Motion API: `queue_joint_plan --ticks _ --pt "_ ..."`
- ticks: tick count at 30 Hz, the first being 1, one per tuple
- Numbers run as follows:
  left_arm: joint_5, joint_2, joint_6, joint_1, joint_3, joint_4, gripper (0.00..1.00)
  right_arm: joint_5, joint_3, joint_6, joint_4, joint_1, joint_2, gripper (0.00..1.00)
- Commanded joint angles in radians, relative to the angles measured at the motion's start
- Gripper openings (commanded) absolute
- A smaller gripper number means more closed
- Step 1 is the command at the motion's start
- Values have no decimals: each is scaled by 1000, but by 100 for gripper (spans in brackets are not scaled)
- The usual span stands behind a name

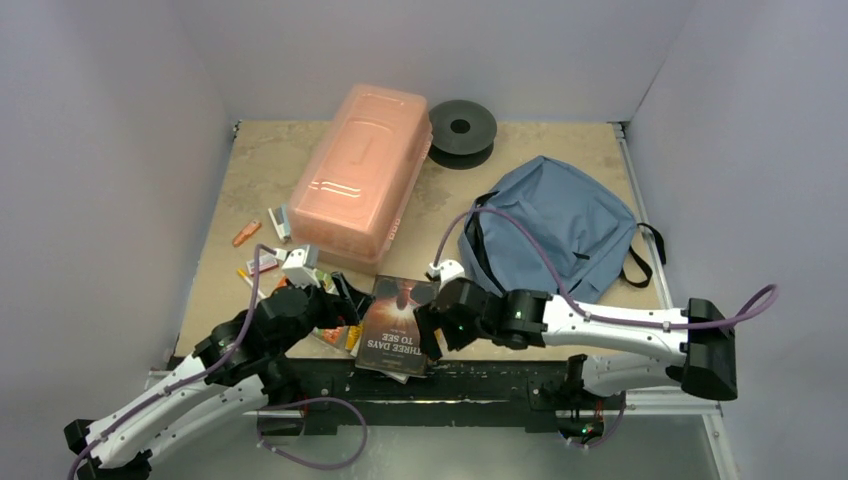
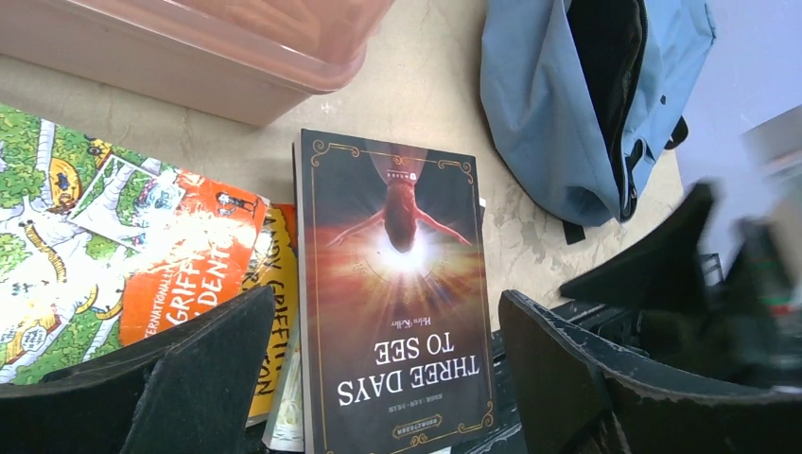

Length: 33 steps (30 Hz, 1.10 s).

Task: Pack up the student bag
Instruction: Pick up the book from the center of the board.

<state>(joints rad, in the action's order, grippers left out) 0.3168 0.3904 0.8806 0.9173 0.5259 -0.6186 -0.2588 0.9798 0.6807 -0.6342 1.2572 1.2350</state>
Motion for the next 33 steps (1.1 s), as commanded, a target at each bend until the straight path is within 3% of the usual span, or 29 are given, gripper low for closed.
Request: queue_joint_plan --ticks 1,6,7,8,10,15,21,28,33 --pt "38 -26 -3 -3 30 -28 89 340 -274 108 482 -8 -136 87" --pt "-1 -56 -8 -3 29 -31 89 487 -426 108 700 -90 -164 87" --pt "-8 -61 -8 -2 27 -29 89 545 -468 335 763 -135 -160 91" --pt "-16 -65 -7 -3 27 -27 89 596 -533 435 849 -165 -163 89" --pt "-31 -74 -9 -3 28 -22 89 638 -613 504 988 -202 -183 85" --pt "-68 -74 -17 -2 46 -14 89 693 -661 512 1070 -241 -122 84" --pt "-89 -52 -28 -2 66 -11 89 731 -725 602 1310 -240 36 60" --pt "-96 -62 -27 -3 74 -19 89 774 -726 616 1439 -240 186 57" --pt "-96 -60 -28 -2 75 -23 89 802 -710 625 1497 -240 258 50"
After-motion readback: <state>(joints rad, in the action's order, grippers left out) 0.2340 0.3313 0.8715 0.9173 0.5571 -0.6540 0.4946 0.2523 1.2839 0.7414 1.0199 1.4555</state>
